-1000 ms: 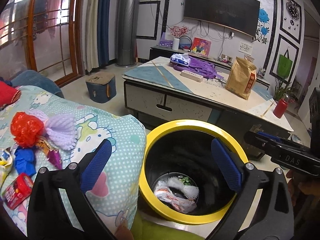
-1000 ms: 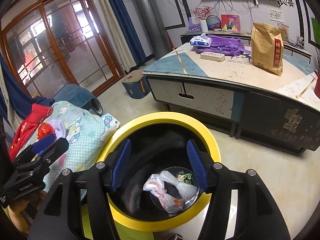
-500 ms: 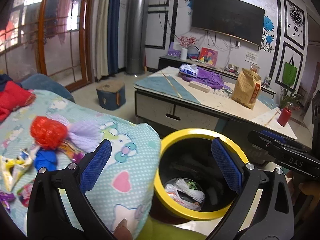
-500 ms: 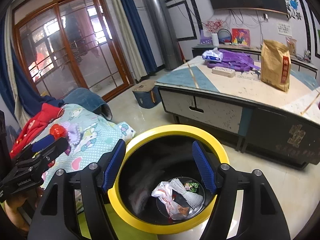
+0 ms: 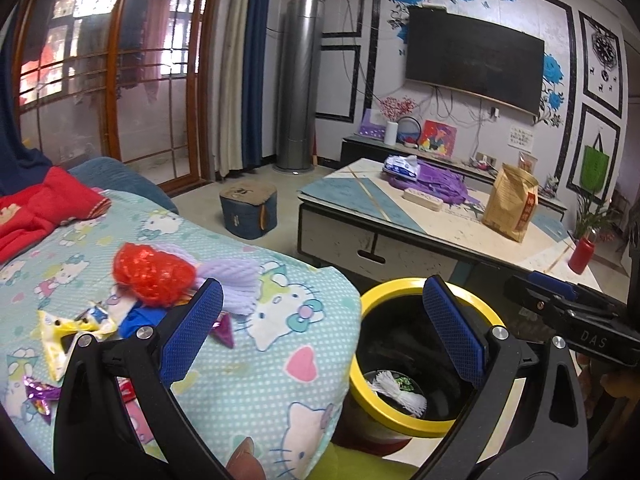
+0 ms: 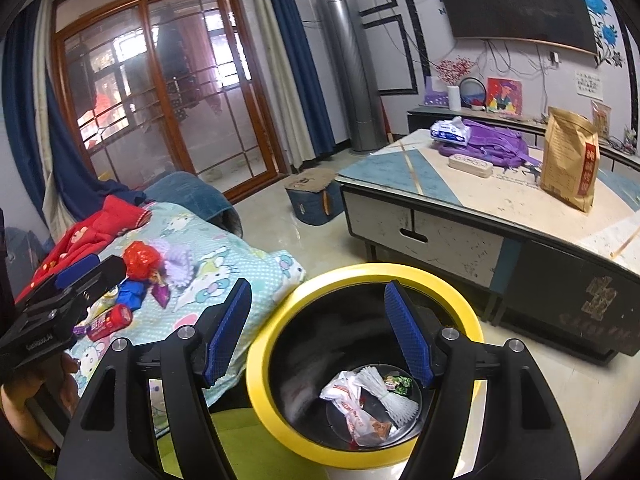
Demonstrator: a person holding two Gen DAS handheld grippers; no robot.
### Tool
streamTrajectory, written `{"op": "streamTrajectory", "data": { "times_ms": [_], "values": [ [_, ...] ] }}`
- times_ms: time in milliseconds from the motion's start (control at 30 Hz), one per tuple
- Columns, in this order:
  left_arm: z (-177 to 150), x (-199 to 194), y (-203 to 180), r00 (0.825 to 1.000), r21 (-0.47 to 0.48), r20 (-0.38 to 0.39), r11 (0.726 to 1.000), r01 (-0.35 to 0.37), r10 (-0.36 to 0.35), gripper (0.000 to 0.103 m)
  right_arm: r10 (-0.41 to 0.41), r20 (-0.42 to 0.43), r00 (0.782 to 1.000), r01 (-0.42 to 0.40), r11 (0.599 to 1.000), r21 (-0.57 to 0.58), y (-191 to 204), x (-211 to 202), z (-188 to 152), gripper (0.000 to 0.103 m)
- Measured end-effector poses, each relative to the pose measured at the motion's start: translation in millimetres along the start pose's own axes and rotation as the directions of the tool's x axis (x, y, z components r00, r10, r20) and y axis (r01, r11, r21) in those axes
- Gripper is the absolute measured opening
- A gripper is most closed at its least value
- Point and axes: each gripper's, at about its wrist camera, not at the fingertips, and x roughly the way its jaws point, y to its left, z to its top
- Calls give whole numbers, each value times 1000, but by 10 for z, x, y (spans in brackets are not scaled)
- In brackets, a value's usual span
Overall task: Collect trash
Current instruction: 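Move both open tools back from the bin toward the bed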
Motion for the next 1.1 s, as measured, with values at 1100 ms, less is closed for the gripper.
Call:
{"op": "streamTrajectory", "data": {
  "times_ms": [1100],
  "values": [
    [52,-301,1147,983,-217,54,963,-158,173,92,154,-64,986,-164,969,-183,1104,336,100,74]
  ]
}}
